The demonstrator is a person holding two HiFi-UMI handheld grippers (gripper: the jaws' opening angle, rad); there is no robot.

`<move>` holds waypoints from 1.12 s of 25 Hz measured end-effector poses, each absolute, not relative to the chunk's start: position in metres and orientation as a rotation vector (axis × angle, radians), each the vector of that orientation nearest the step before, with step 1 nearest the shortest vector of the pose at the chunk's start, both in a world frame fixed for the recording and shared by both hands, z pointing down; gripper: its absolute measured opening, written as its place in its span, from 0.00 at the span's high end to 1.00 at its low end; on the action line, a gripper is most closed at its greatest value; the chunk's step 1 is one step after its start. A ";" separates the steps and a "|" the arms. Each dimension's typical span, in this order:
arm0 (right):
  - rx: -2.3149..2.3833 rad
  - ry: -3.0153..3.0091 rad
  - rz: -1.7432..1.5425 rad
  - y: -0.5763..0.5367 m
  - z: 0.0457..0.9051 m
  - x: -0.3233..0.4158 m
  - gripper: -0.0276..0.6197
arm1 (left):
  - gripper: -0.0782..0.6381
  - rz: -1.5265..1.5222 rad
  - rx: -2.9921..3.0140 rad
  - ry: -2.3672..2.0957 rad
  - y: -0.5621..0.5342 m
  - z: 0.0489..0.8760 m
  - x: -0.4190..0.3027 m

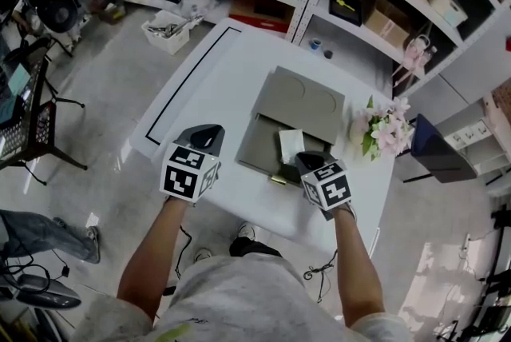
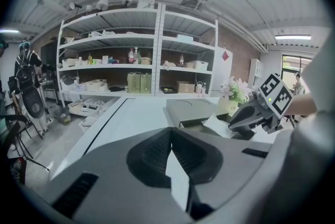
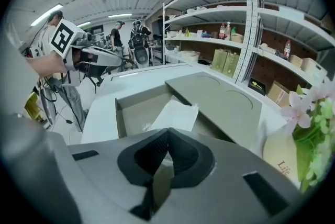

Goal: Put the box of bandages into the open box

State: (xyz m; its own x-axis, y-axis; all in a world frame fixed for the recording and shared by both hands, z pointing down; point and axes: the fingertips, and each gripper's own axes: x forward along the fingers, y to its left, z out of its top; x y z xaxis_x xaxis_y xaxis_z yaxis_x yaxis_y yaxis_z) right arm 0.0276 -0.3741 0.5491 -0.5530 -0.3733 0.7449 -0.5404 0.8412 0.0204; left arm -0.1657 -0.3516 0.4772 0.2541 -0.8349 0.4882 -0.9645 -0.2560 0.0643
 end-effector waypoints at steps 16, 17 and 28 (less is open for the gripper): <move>0.613 -2.183 0.296 -0.374 0.563 0.025 0.93 | 0.88 0.525 2.149 -1.666 -0.350 0.483 -0.170; 0.613 -2.185 0.298 -0.374 0.562 0.024 0.93 | 0.88 0.526 2.149 -1.666 -0.351 0.483 -0.170; 0.672 -2.224 0.347 -0.373 0.550 0.032 0.91 | 0.88 0.544 2.178 -1.650 -0.353 0.476 -0.163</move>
